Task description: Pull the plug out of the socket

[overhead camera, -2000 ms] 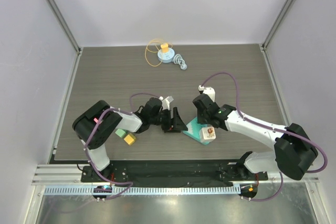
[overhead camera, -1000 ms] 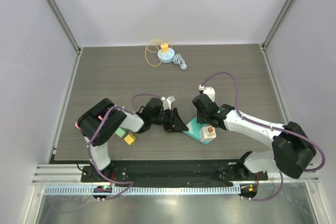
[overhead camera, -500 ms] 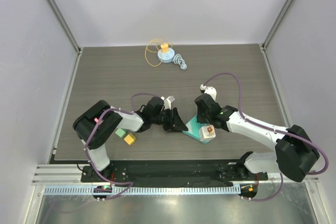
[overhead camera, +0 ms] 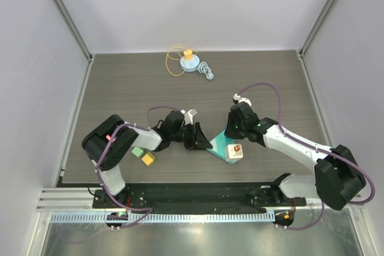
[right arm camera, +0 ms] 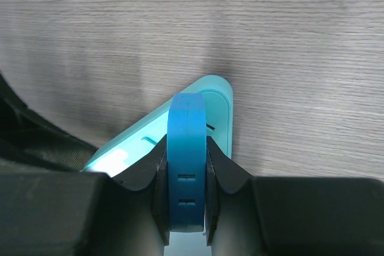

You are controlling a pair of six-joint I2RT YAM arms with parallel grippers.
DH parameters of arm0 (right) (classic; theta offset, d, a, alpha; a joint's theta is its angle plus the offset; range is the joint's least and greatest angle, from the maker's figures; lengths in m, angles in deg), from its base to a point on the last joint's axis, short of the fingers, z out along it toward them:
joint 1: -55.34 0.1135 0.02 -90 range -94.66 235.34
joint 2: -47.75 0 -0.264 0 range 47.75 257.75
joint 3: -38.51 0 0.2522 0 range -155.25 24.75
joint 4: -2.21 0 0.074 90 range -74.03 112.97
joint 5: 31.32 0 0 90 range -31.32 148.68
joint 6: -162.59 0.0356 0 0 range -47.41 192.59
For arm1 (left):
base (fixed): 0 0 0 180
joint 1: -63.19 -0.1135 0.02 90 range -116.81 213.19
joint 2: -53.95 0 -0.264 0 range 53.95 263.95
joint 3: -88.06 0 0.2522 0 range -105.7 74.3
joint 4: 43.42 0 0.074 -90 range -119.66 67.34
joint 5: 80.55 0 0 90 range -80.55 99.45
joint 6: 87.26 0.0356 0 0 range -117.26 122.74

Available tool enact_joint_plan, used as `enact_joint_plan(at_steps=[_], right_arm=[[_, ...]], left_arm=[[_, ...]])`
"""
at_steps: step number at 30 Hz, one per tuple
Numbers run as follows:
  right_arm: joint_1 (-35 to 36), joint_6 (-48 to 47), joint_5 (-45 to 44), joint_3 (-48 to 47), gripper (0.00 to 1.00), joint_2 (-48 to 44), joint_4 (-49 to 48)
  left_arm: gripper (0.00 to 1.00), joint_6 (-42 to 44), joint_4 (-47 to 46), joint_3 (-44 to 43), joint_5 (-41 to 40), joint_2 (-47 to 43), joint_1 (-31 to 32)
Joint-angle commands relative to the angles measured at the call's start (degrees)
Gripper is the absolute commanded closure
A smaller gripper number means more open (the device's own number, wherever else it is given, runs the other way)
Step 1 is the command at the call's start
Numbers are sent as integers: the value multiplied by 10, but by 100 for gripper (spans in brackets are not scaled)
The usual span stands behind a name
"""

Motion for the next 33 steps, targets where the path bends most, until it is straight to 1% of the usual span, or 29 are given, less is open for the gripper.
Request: enact_joint_plan(at_steps=[1,5,6,7,8,9,10,11,13,14,15,17,19,21,23,24,25,26,27,28,30,31,33], right_arm=[[-25,2,60,-21,99,-47,-33],[-30,16,72,-19,99,-60,-32],[-30,29,70,-19,99,-62,-29],[-25,35,50,-20,99,-62,-23],[-16,41,12,-27,99,-55,-5],[5,47,-33,-55,99,-46,17],[42,46,-79,-69,99,-35,47],[57,48,-122,-81,99,-20,56],[77,61,-154,-101,99,20,70],[99,67,-199,-108,99,32,80],[108,74,-220,-122,99,55,98],[130,75,-263,-135,99,74,110],[139,78,-286,-148,99,92,125],[142,75,-283,-144,99,95,121],[140,58,-271,-139,99,91,104],[138,50,-251,-135,99,89,98],[136,43,-240,-134,99,86,85],[133,36,-225,-132,99,81,78],[131,21,-209,-124,99,76,71],[128,14,-178,-119,99,71,59],[118,-11,-145,-104,99,56,48],[109,-22,-111,-99,99,50,41],[103,-51,-91,-92,99,41,37]], left_arm=[[100,17,4,27,-19,-3,-13],[100,18,4,29,-23,-7,-16],[100,18,5,30,-24,-8,-15],[100,17,4,31,-27,-9,-15],[100,17,4,30,-28,-10,-16],[100,17,5,31,-30,-9,-16],[100,17,6,30,-30,-7,-16],[100,15,6,30,-31,-6,-15],[100,12,7,30,-33,-6,-16],[100,11,10,27,-35,-5,-16],[100,10,16,25,-37,-4,-15],[100,11,18,24,-39,-3,-16],[100,14,17,24,-39,-6,-16],[100,10,-1,33,-30,-11,-16],[100,7,-53,55,-18,-21,-16],[98,6,-93,63,-4,-26,-17],[86,8,-105,73,2,-36,-18],[78,9,-114,78,4,-42,-19],[68,10,-124,83,4,-48,-20],[46,10,-141,96,3,-62,-21],[41,10,-168,115,-4,-84,-20],[36,11,-176,129,-21,-100,-20],[33,18,-191,155,-34,-142,-20]])
